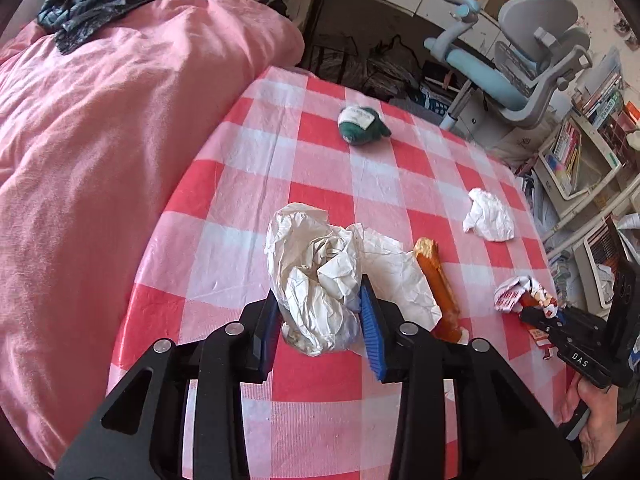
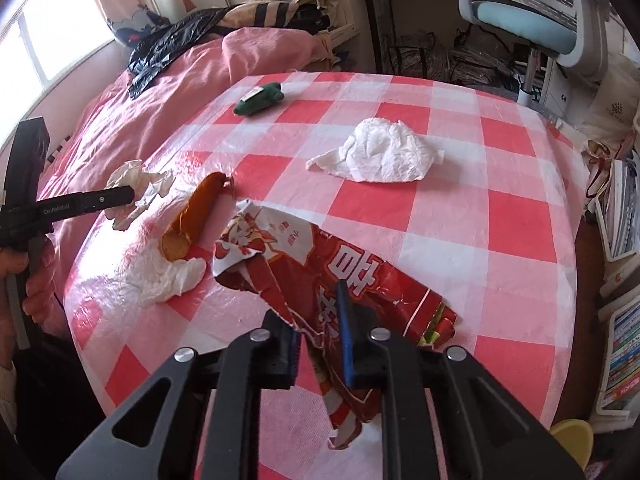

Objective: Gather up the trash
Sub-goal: 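Lift the tissue with the left tool while the right regrasps the red snack bag, then carry tissue and snack bag to the yellow bin and open both tools over it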

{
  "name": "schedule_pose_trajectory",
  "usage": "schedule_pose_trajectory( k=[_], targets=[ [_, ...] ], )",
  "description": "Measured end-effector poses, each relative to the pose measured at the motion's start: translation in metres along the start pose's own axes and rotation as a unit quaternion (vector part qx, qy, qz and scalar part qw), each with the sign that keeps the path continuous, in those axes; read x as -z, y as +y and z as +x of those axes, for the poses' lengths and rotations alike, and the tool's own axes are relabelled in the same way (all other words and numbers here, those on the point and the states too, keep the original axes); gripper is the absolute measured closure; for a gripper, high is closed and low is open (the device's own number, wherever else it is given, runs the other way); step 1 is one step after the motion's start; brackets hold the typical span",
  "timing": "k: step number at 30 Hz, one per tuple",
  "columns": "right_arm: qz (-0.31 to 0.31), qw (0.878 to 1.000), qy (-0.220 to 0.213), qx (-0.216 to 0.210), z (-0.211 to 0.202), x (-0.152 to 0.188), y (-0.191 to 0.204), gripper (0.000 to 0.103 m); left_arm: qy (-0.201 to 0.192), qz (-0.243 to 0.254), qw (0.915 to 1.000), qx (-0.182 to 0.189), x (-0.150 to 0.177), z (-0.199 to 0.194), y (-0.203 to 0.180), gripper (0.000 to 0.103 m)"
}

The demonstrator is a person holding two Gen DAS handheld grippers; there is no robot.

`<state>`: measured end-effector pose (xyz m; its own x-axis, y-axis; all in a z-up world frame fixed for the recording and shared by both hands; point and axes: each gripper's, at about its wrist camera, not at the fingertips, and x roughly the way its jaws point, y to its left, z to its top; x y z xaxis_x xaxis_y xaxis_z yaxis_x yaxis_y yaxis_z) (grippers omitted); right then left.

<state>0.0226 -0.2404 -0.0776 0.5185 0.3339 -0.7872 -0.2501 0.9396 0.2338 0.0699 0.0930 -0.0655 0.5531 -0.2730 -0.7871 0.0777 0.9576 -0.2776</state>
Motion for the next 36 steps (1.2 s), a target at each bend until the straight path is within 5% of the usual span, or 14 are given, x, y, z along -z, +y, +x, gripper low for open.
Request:
schedule_pose_trajectory(
  k=[4, 14, 23, 24, 25, 26, 28, 36],
  targets=[
    [0.026, 0.999, -0.026, -0.035, -0.013, -0.003, 0.000, 0.091, -0.037, -0.005, 0.9992, 0.012, -0.007, -0.021, -0.008, 0.069],
    [0.062, 0.990, -0.075, -0.100, -0.036, -0.009, 0.004, 0.092, -0.062, 0.030, 0.9972, 0.030, -0.006, -0.038, -0.055, 0.069],
    [0.042, 0.993, -0.069, -0.089, -0.041, -0.008, 0.011, 0.090, -0.070, 0.079, 0.9943, 0.016, 0.008, -0.036, -0.085, 0.068],
    [0.034, 0.994, -0.057, -0.084, -0.036, -0.007, 0.013, 0.088, -0.070, 0.079, 0.9943, 0.016, 0.008, -0.035, -0.085, 0.068],
    [0.027, 0.996, -0.044, -0.074, -0.031, -0.006, 0.014, 0.073, -0.069, 0.079, 0.9944, 0.015, 0.008, -0.034, -0.086, 0.068],
    [0.020, 0.998, -0.036, -0.057, -0.026, -0.004, 0.016, 0.045, -0.069, 0.079, 0.9944, 0.014, 0.008, -0.033, -0.085, 0.068],
    [-0.001, 0.999, -0.022, -0.028, -0.015, -0.002, 0.020, 0.026, -0.068, 0.079, 0.9944, 0.015, 0.008, -0.033, -0.086, 0.068],
    [-0.024, 0.999, 0.023, -0.013, 0.022, 0.004, 0.022, 0.030, -0.070, 0.098, 0.9926, 0.014, 0.005, -0.028, -0.097, 0.068]
  ],
)
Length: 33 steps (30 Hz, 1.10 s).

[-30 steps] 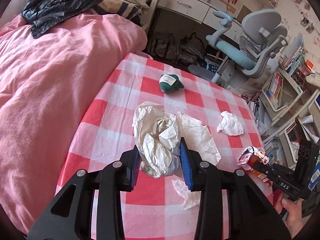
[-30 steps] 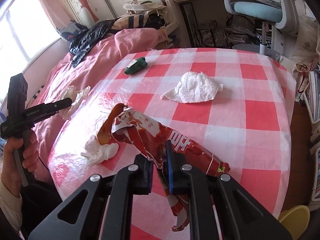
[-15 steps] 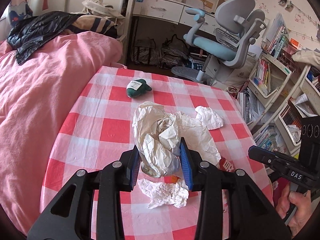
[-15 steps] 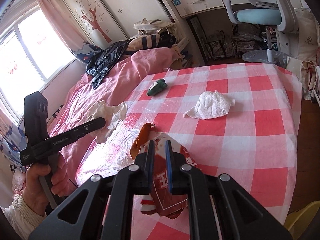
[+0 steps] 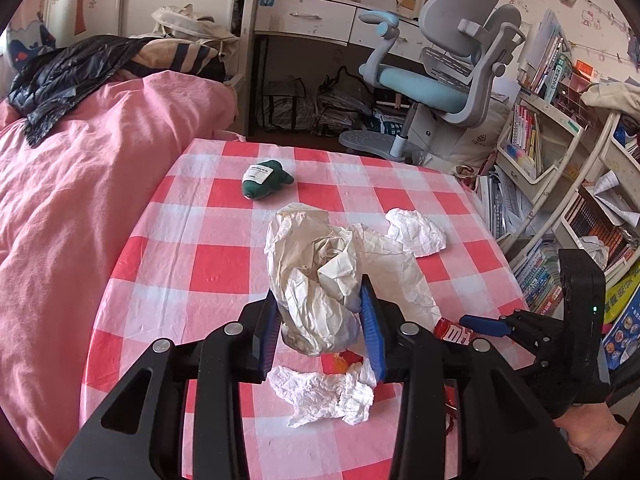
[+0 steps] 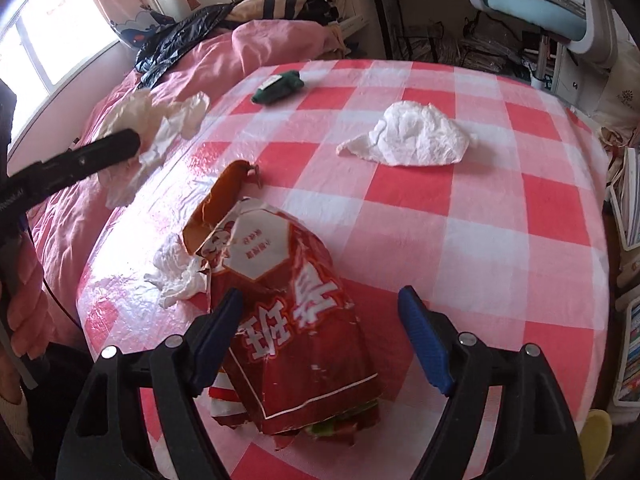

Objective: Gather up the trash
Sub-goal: 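Carry tissue and snack bag to the yellow bin and open both tools over it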

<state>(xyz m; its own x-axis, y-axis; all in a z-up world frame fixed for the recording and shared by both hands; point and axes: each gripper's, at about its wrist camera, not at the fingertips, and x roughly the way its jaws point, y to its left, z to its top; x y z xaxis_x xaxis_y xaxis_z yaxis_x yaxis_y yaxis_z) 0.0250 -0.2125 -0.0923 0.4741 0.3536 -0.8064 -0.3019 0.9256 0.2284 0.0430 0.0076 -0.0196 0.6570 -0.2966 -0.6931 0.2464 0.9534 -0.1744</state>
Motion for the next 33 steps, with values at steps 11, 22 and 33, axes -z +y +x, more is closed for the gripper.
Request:
schedule_pose_trajectory(
  k=[11, 22, 33],
  targets=[
    [-0.003, 0.999, -0.046, -0.015, -0.037, -0.003, 0.007, 0.085, -0.021, 0.015, 0.9996, 0.011, -0.005, -0.008, -0.016, 0.068],
    [0.017, 0.993, -0.116, 0.022, -0.123, 0.009, -0.020, 0.085, -0.034, 0.047, 0.9973, 0.044, 0.008, -0.021, -0.065, 0.068],
    [0.066, 0.985, -0.109, 0.119, -0.208, 0.089, -0.104, 0.085, 0.006, 0.149, 0.9785, 0.142, 0.047, -0.015, -0.207, 0.068]
  ],
)
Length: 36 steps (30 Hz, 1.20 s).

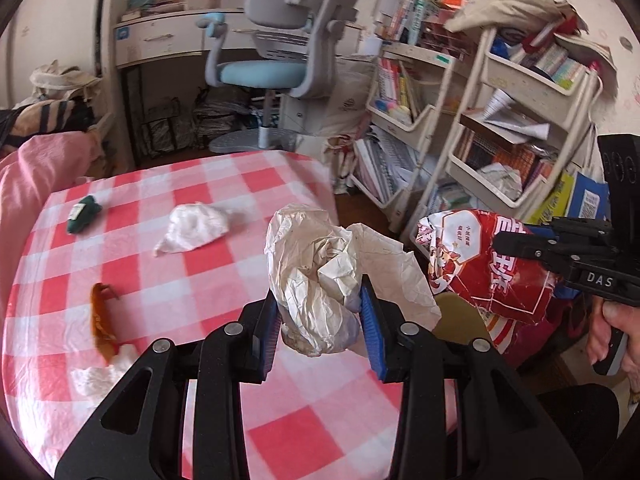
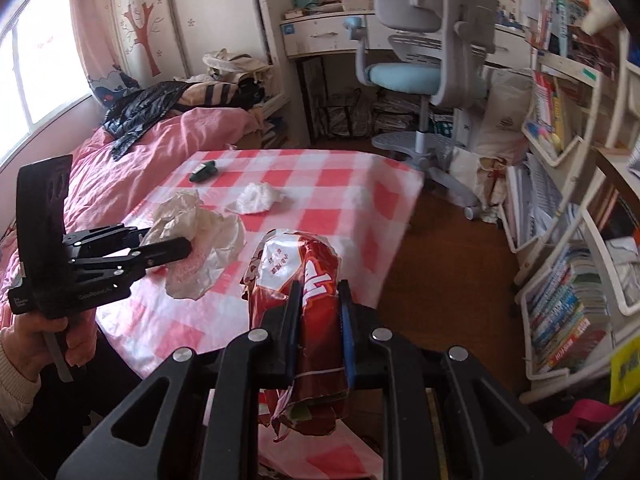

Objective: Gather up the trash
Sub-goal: 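Carry tissue and snack bag to the yellow bin and open both tools over it, then bring both tools back over the table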

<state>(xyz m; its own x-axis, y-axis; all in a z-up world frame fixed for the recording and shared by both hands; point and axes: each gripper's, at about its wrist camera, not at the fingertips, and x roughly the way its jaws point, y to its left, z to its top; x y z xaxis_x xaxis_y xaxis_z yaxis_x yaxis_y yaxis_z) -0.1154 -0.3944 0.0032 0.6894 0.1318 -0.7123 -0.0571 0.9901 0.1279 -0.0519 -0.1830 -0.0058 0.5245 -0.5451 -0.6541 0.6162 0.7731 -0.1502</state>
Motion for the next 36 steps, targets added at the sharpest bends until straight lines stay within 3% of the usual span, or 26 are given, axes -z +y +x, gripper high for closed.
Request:
schedule_pose_trajectory(
  k=[7, 13, 15, 19, 20, 24, 27, 34, 36],
  targets=[
    [0.064, 0.996, 0.027, 0.054, -0.007, 0.065, -0.071, 0.085, 0.047, 0.075, 0.9946, 0.055, 0.013, 0.043, -0.101, 0.068],
    [0.127, 0.988, 0.049, 0.074, 0.012, 0.113, -0.121, 0.084, 0.107, 0.117, 0.9844, 0.076, 0.031, 0.102, -0.172, 0.068],
    [0.154, 0.983, 0.050, 0.088, 0.018, 0.125, -0.137, 0.080, 0.127, 0.126, 0.9810, 0.075, 0.037, 0.124, -0.192, 0.066],
    [0.210, 0.971, 0.042, 0.109, 0.015, 0.140, -0.163, 0.051, 0.167, 0.131, 0.9755, 0.056, 0.043, 0.160, -0.214, 0.049],
    [0.214, 0.970, 0.038, 0.111, 0.011, 0.142, -0.166, 0.050, 0.170, 0.131, 0.9754, 0.048, 0.042, 0.163, -0.216, 0.047],
    [0.210, 0.971, 0.023, 0.110, -0.009, 0.136, -0.166, 0.050, 0.136, 0.125, 0.9820, 0.041, 0.035, 0.144, -0.208, 0.036],
    [0.197, 0.975, 0.000, 0.101, -0.024, 0.122, -0.159, 0.050, 0.108, 0.114, 0.9873, 0.024, 0.031, 0.120, -0.188, 0.034],
    [0.118, 0.990, -0.052, 0.049, -0.041, 0.057, -0.093, 0.044, 0.041, 0.058, 0.9966, -0.044, 0.018, 0.042, -0.088, 0.023],
    [0.095, 0.993, -0.059, 0.024, -0.037, 0.034, -0.064, 0.037, 0.023, 0.036, 0.9969, -0.066, 0.018, 0.014, -0.052, 0.021]
  ],
)
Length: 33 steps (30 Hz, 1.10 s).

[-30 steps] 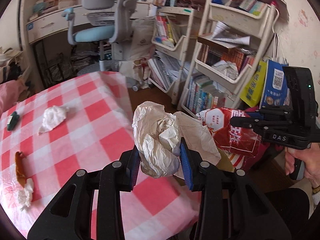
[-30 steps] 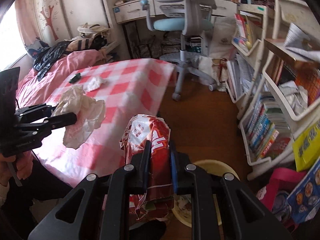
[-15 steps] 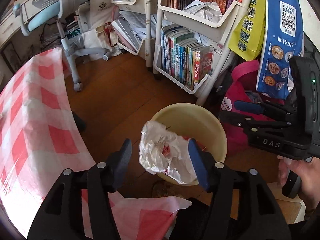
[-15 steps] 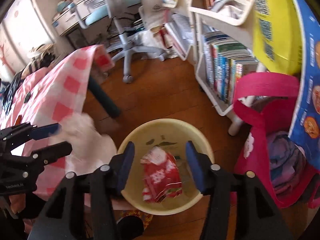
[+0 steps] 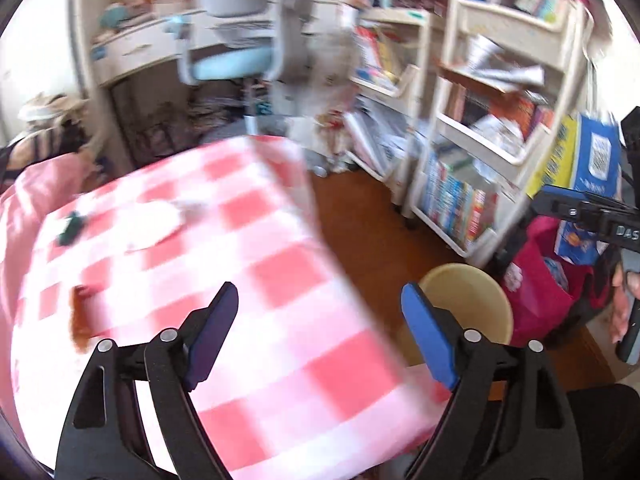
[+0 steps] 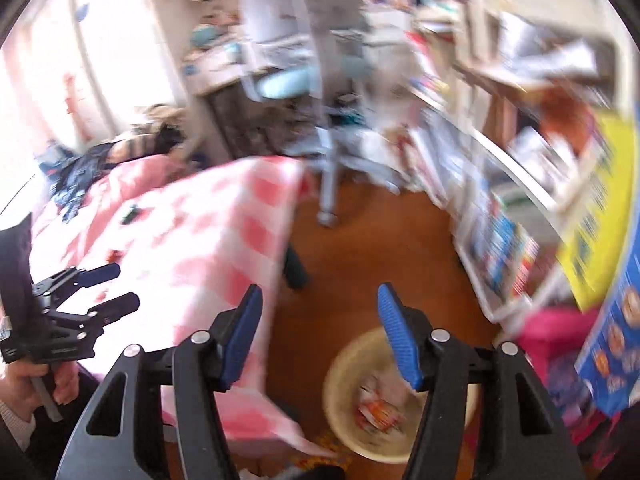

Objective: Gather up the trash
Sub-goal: 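Bring both tools back over the table, then grasp the white tissue with the left tool while the right grasps the orange peel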

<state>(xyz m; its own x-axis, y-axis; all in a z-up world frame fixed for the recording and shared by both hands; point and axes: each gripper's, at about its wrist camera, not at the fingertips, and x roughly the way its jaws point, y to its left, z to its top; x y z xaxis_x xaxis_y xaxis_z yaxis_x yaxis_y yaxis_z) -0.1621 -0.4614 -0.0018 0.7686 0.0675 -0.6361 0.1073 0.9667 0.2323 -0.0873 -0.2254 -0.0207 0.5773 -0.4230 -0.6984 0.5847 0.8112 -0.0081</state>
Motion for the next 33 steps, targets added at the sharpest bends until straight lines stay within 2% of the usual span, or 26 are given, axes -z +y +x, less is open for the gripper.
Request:
schedule_pose_trajectory(
  k=[1, 4, 8, 10, 13, 18, 27, 30, 33],
  targets=[
    [-0.010, 1.000, -0.002, -0.016, 0.003, -0.007, 0.015, 0.034, -0.008, -0.012, 0.9998, -0.013, 0.002, -0.011, 0.021, 0.019],
    [-0.030, 0.998, -0.006, -0.059, 0.019, -0.026, 0.063, 0.032, -0.024, -0.036, 0.9973, -0.060, 0.010, -0.035, 0.079, 0.015],
    [-0.047, 0.993, 0.007, -0.111, 0.057, -0.036, 0.129, 0.024, -0.036, -0.079, 0.9895, -0.115, 0.034, -0.057, 0.157, 0.012],
    [-0.068, 0.989, 0.027, -0.127, 0.078, -0.032, 0.165, 0.024, -0.022, -0.103, 0.9870, -0.121, 0.050, -0.058, 0.186, 0.011],
    [-0.091, 0.983, 0.059, -0.146, 0.105, -0.027, 0.204, 0.024, 0.017, -0.133, 0.9851, -0.107, 0.071, -0.052, 0.219, 0.011],
    [-0.091, 0.976, 0.093, -0.176, 0.143, -0.026, 0.254, 0.024, 0.044, -0.116, 0.9858, -0.114, 0.087, -0.041, 0.227, 0.011],
    [-0.118, 0.963, 0.157, -0.186, 0.213, -0.011, 0.312, 0.024, 0.056, -0.160, 0.9826, -0.076, 0.088, -0.026, 0.242, 0.011],
    [-0.118, 0.961, 0.167, -0.187, 0.231, -0.013, 0.320, 0.029, 0.064, -0.155, 0.9832, -0.072, 0.087, -0.021, 0.243, 0.011],
    [-0.117, 0.959, 0.179, -0.187, 0.245, -0.013, 0.325, 0.038, 0.072, -0.148, 0.9836, -0.074, 0.086, -0.014, 0.243, 0.011]
  ],
)
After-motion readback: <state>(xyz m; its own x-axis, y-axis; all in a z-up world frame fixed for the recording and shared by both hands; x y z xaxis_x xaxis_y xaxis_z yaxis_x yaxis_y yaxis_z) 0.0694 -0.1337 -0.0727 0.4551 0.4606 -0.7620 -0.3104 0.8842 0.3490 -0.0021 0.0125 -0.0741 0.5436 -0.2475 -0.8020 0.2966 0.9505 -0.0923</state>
